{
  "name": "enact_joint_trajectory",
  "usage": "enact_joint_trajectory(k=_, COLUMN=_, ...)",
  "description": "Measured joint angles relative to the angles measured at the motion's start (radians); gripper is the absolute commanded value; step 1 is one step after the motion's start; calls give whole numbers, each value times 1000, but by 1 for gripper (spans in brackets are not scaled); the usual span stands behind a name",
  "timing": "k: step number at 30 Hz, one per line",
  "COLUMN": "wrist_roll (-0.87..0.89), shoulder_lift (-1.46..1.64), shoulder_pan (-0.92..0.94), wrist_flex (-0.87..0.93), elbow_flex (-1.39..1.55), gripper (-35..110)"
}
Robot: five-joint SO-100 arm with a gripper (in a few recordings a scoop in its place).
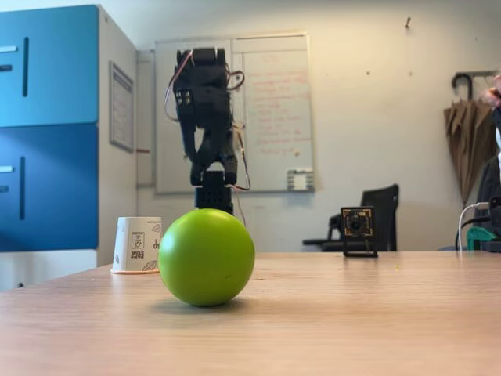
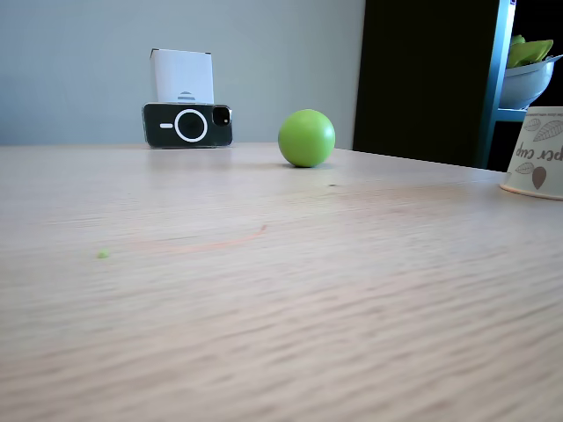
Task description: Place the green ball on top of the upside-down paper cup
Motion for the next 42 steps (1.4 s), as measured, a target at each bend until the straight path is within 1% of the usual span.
enact_joint_trajectory(k=3, wrist_roll=-69, shoulder_lift=-149, shoulder_pan=-11, wrist_flex=-48, elbow_flex=-81, gripper=1)
enact_joint_trajectory(k=11, wrist_roll=-256, shoulder_lift=-489, shoulder_pan=-21, wrist_flex=-176, elbow_flex=-264, gripper=8)
enact_joint_trajectory(k=15, wrist_roll=-304, shoulder_lift=-592, shoulder_pan=-44, wrist_flex=-242, elbow_flex=-307, gripper=25)
enact_joint_trajectory(k=22, wrist_roll=-342, shoulder_lift=-719, shoulder_pan=-84, wrist_flex=-368, elbow_flex=-357, gripper=38)
enact_joint_trajectory(k=24, wrist_roll=-356, shoulder_lift=-753, shoulder_pan=-87, wrist_flex=-380, elbow_flex=-396, gripper=42)
enact_joint_trajectory(k=32, wrist_roll=-385, shoulder_lift=-910, shoulder_pan=-118, wrist_flex=-400, elbow_flex=-578, gripper=48)
enact_joint_trajectory(k=42, wrist_roll=-385, shoulder_lift=-1068, shoulder_pan=-153, wrist_flex=-400, elbow_flex=-739, gripper=48)
